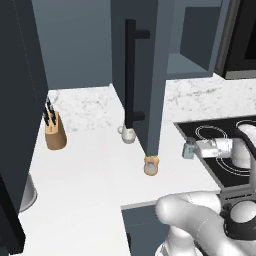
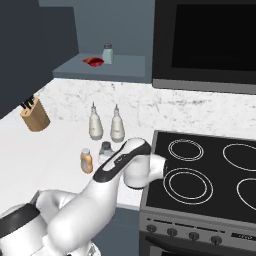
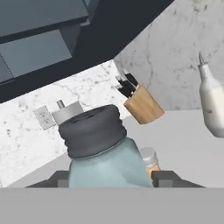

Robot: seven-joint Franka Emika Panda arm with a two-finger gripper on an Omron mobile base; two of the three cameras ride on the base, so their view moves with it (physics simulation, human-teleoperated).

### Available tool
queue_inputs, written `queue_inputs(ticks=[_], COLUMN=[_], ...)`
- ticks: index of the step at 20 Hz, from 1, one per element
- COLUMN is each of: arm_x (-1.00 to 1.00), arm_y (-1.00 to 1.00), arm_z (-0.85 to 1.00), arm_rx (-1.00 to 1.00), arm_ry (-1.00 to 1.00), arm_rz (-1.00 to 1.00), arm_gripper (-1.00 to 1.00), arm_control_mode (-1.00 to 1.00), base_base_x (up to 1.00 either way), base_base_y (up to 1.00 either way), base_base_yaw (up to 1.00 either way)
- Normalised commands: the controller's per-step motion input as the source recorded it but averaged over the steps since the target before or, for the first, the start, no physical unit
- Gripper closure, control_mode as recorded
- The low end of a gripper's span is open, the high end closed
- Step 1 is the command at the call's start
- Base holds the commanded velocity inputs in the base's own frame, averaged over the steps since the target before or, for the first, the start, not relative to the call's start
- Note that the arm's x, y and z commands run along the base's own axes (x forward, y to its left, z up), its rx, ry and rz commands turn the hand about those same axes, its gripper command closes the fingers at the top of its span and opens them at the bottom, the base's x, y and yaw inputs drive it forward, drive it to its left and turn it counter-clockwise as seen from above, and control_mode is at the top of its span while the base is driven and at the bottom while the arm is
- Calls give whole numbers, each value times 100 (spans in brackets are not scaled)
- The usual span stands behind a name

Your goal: Put the shaker and condiment bottle from the counter next to their counterparts in the cabinet.

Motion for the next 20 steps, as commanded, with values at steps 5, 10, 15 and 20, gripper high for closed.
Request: queue_inputs(ticks=[5, 10, 15, 20], arm_x=[-45, -3, -1, -18], arm_y=[-1, 4, 0, -9], arm_z=[98, 100, 100, 100], arm_rx=[2, -10, -15, -12], arm_ry=[-1, 0, 0, -6], arm_rz=[-27, -14, -6, -15], arm_gripper=[100, 100, 100, 100], arm_control_mode=[-100, -100, -100, -100], base_base_x=[0, 0, 0, 0], base_base_y=[0, 0, 0, 0], base_base_yaw=[0, 0, 0, 0])
